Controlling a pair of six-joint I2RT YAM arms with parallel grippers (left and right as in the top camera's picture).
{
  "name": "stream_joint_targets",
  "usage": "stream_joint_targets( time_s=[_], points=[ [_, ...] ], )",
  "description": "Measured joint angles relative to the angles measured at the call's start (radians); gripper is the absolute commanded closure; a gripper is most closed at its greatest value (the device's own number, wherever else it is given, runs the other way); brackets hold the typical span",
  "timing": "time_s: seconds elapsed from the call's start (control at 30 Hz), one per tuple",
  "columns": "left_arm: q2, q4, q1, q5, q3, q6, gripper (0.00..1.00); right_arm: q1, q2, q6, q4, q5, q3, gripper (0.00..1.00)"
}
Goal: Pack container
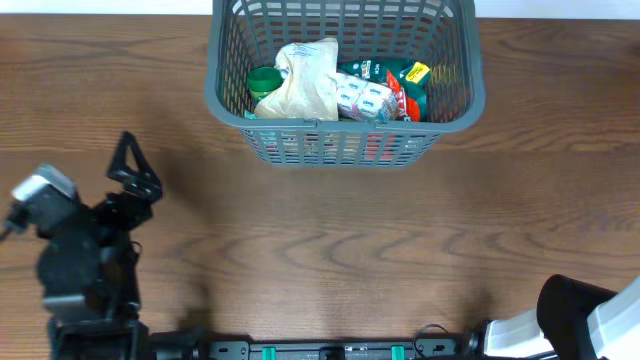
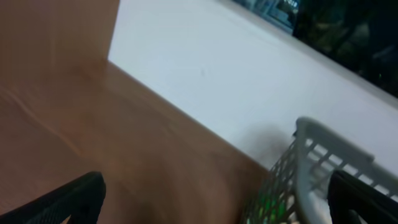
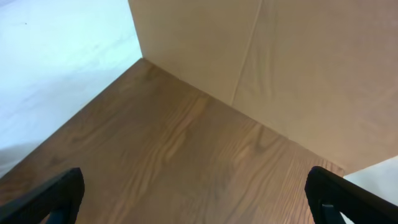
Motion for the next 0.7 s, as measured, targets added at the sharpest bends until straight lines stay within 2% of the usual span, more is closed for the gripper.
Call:
stream_joint_targets(
  time_s=[0.33,0.7],
  points=[
    [-0.224,0.1,0.0,0.026,-0.345,-0.076,0.01,0.0,0.0,0.0,0.0,0.0,0.0,0.01],
    [-0.346,0.151,0.0,0.109,-0.524,-0.093,0.01,0.0,0.0,0.0,0.0,0.0,0.0,0.01]
  ],
)
